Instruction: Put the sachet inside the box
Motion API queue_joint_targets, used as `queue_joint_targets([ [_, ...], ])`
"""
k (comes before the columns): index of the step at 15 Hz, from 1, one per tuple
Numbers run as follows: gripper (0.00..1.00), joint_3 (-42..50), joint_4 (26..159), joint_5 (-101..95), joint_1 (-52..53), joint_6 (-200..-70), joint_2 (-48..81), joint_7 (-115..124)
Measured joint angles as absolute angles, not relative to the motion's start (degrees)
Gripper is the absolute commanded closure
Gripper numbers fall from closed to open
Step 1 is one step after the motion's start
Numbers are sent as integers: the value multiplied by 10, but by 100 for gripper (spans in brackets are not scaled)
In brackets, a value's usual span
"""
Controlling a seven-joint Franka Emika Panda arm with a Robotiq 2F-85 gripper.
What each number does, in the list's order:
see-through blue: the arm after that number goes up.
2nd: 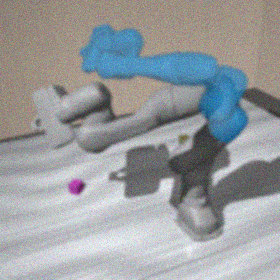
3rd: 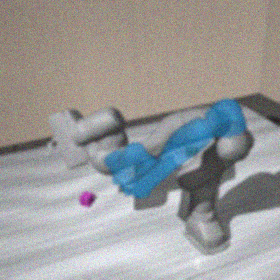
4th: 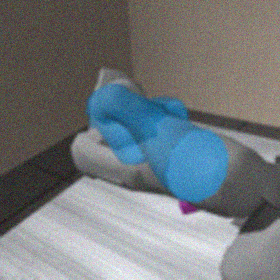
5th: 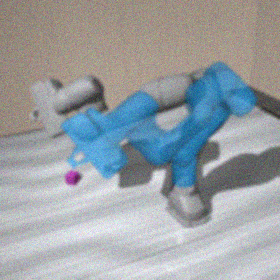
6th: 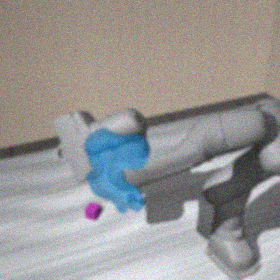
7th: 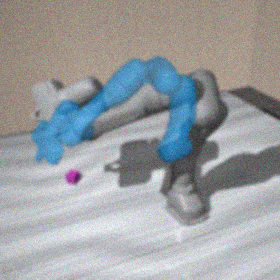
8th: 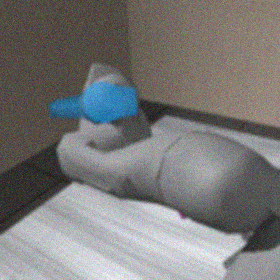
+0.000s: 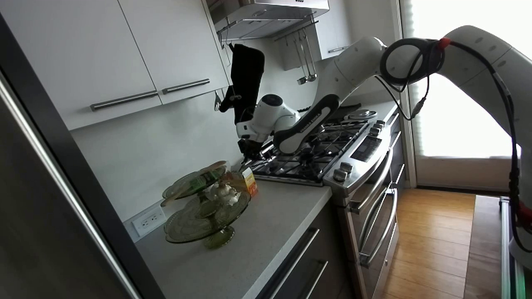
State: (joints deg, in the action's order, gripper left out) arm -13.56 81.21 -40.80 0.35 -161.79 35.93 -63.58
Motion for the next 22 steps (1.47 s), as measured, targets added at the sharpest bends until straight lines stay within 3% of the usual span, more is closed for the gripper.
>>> queue_joint_targets([
  [11, 100, -124, 812, -337, 30, -1618, 359, -698],
  [12, 90, -124, 812, -331, 32, -1617, 359, -705],
  [13, 71, -123, 812, -325, 33, -1617, 359, -712],
  [22, 7, -106, 807, -311, 49, -1616, 354, -744],
])
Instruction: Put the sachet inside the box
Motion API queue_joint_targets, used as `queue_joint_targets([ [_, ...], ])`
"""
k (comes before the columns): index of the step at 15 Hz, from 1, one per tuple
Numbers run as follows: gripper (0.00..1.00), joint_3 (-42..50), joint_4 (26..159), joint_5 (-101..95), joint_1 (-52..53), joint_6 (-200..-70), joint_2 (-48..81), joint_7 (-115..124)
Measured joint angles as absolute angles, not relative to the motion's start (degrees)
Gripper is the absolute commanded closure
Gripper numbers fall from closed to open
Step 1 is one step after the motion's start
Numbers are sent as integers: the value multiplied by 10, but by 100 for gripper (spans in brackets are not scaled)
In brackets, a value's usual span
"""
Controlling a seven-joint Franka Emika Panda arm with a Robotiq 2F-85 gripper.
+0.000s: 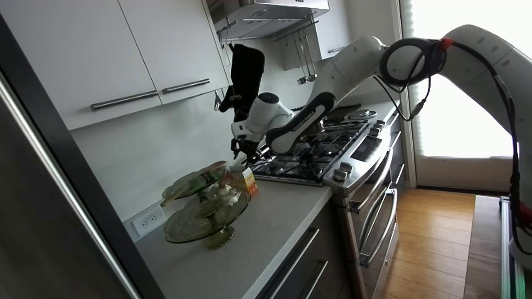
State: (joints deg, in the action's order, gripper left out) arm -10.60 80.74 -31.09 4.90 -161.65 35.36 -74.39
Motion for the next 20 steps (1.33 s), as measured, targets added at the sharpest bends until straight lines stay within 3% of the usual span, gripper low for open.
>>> queue_joint_targets([
  [1, 0, -106, 807, -303, 51, -1616, 349, -744],
  [5, 0, -106, 807, -265, 63, -1570, 306, -728],
  [11, 0, -109, 828, -197, 82, -1345, 191, -655],
  [20, 0, -94, 1004, -111, 75, -1216, -33, -536],
])
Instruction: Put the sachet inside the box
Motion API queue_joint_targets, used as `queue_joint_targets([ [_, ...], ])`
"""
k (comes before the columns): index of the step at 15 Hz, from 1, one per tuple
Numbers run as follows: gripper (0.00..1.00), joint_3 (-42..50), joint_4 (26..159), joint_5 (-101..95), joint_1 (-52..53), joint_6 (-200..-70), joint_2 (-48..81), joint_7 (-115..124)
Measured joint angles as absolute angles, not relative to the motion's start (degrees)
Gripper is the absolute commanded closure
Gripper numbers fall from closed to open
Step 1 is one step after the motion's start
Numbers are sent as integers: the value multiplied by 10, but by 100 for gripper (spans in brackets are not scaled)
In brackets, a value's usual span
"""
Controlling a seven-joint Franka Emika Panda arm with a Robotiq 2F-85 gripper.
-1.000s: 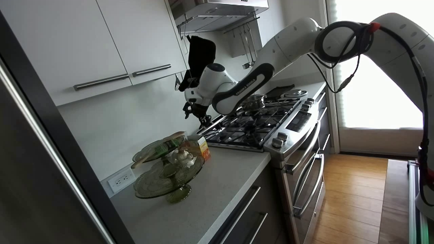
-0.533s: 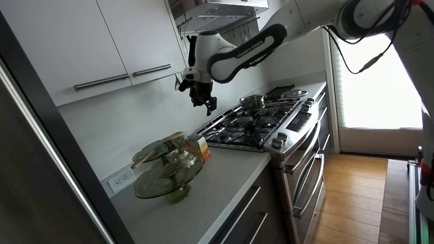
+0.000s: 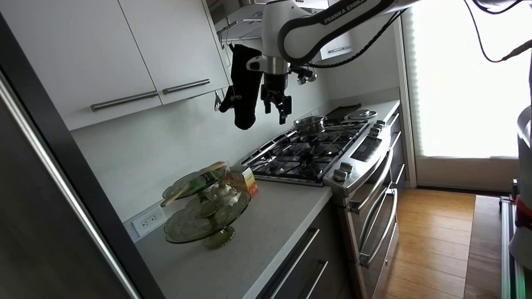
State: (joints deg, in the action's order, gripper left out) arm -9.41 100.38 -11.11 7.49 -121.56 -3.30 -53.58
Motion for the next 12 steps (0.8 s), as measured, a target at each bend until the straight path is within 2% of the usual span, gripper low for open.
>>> queue_joint_targets([
  [8, 0, -46, 1233, -115, 56, -1200, -255, -337],
  [12, 0, -37, 1283, -115, 51, -1206, -307, -312],
])
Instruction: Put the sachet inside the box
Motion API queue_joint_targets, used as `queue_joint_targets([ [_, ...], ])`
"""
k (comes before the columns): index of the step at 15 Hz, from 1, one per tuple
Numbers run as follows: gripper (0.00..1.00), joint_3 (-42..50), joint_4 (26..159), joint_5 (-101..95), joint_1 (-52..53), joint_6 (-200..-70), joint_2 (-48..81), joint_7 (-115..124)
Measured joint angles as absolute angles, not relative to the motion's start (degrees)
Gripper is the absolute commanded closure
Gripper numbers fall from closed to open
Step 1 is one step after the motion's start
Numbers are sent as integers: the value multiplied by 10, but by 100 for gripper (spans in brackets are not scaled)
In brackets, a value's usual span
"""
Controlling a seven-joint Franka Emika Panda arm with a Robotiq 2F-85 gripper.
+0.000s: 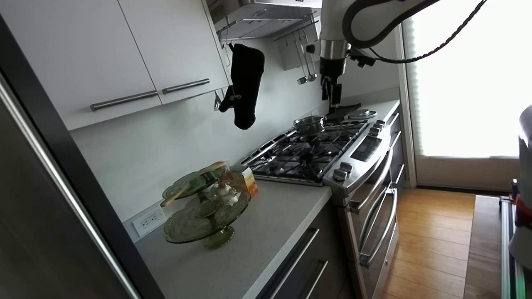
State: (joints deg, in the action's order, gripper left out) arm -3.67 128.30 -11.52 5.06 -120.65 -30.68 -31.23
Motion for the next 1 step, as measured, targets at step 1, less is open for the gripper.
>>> queue_joint_targets([
  [1, 0, -37, 1284, -115, 51, -1207, -308, -310],
])
